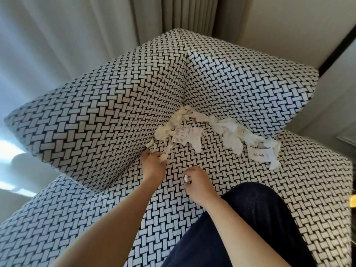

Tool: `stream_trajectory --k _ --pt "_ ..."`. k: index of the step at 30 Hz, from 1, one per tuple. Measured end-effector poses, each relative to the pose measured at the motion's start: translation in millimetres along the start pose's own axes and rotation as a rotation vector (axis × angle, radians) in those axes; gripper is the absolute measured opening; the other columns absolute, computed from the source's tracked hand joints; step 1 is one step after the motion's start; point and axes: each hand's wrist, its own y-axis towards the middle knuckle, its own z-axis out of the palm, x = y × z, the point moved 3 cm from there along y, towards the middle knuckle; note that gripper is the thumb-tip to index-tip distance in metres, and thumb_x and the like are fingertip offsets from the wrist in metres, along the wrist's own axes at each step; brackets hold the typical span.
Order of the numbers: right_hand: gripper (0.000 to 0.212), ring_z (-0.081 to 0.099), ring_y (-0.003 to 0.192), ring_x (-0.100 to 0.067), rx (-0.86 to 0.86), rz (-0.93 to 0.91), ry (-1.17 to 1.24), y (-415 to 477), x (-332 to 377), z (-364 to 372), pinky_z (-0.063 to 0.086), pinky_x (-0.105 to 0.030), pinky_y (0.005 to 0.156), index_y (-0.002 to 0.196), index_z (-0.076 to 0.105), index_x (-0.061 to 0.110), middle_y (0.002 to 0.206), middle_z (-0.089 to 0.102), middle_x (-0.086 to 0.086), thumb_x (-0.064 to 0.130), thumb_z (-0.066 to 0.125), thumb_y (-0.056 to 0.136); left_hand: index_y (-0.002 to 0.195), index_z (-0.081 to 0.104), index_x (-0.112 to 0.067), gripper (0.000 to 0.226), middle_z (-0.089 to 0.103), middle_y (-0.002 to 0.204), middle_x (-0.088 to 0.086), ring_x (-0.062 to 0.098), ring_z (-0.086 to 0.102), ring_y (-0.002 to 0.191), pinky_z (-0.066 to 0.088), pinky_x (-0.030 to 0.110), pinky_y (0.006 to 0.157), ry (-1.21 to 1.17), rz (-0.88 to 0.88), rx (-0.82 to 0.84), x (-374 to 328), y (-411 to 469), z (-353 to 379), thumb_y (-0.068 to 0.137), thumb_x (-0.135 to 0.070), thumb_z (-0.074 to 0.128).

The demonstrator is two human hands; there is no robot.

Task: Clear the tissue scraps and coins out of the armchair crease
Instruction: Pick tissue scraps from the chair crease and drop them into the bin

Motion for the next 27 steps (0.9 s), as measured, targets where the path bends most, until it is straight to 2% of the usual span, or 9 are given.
stream_trajectory --k 2,4,6,12,16,17,22,25,27 --pt "0.029 0.056 0.111 -0.018 -0.027 0.000 0.046 0.0 1.3 -1.2 0.045 -0.025 0.099 0.117 0.064 0.002 0.125 0.055 -0.008 -0.001 0.055 0.090 0.124 0.059 -0.009 0.034 0.044 0.136 0.011 0.010 0.047 0.086 0.036 0.016 0.073 -0.019 -0.015 -0.034 -2.0 3.3 -5.3 0.091 -0.013 0.059" --pt "0.018 0.060 0.099 -0.022 -0.065 0.004 0.083 1.3 1.7 -2.1 0.051 -0.034 0.090 0.099 0.068 -0.004 0.109 0.063 -0.013 -0.003 0.055 0.087 0.123 0.060 -0.009 0.034 0.058 0.124 0.009 0.011 0.051 0.084 0.041 0.020 0.071 -0.126 -0.069 -0.078 -0.2 4.0 -9.1 0.089 -0.012 0.062" --pt "0.016 0.062 0.096 -0.026 -0.117 0.018 0.123 3.6 0.1 -3.2 0.051 -0.037 0.087 0.093 0.068 -0.007 0.101 0.066 -0.018 -0.005 0.055 0.085 0.119 0.063 -0.010 0.032 0.065 0.114 0.006 0.013 0.056 0.085 0.045 0.023 0.069 -0.292 -0.149 -0.125 2.9 1.1 -11.9 0.087 -0.013 0.066" --pt "0.018 0.064 0.095 -0.016 -0.164 0.080 0.283 4.9 -2.6 -6.7 0.049 -0.016 0.083 0.097 0.072 0.004 0.100 0.070 -0.008 -0.001 0.059 0.086 0.116 0.066 -0.011 0.035 0.067 0.100 -0.001 0.011 0.060 0.084 0.043 0.014 0.062 -0.748 -0.324 -0.192 9.7 -11.4 -17.9 0.082 -0.013 0.071" --pt "0.026 0.061 0.092 -0.006 -0.189 0.112 0.385 5.2 -3.6 -8.4 0.041 0.002 0.070 0.112 0.068 0.006 0.109 0.069 -0.006 0.006 0.065 0.086 0.116 0.065 -0.013 0.035 0.067 0.099 -0.002 0.009 0.056 0.081 0.049 0.024 0.079 -0.874 -0.280 -0.118 9.2 -22.7 -23.4 0.082 -0.015 0.071" --pt "0.027 0.061 0.090 -0.005 -0.200 0.129 0.428 5.4 -3.8 -10.1 0.040 0.003 0.068 0.112 0.068 0.006 0.108 0.069 -0.004 0.008 0.066 0.085 0.115 0.064 -0.014 0.034 0.067 0.099 -0.003 0.008 0.056 0.080 0.048 0.024 0.077 -0.881 -0.263 -0.090 9.6 -25.9 -23.0 0.083 -0.015 0.071" --pt "0.023 0.059 0.081 0.008 -0.223 0.161 0.583 6.1 -0.6 -19.4 0.041 0.000 0.068 0.103 0.072 0.012 0.093 0.068 0.008 0.016 0.073 0.080 0.116 0.060 -0.018 0.034 0.066 0.086 -0.002 0.010 0.049 0.066 0.041 0.023 0.062 -0.953 -0.260 0.101 13.3 -42.5 -10.6 0.083 -0.016 0.070" --pt "0.022 0.059 0.081 0.009 -0.198 0.145 0.650 4.9 1.9 -21.8 0.042 0.001 0.067 0.102 0.073 0.012 0.088 0.067 0.010 0.018 0.072 0.081 0.112 0.060 -0.017 0.030 0.065 0.084 0.001 0.013 0.053 0.071 0.047 0.029 0.074 -1.064 -0.301 0.218 6.7 -52.7 -1.6 0.084 -0.016 0.068" --pt "0.023 0.062 0.084 0.005 -0.167 0.132 0.668 4.4 3.4 -20.6 0.046 -0.003 0.073 0.104 0.072 0.011 0.093 0.070 0.006 0.020 0.071 0.083 0.108 0.062 -0.015 0.024 0.065 0.079 0.001 0.012 0.056 0.071 0.048 0.030 0.080 -1.097 -0.293 0.256 1.4 -57.6 3.1 0.085 -0.016 0.067"
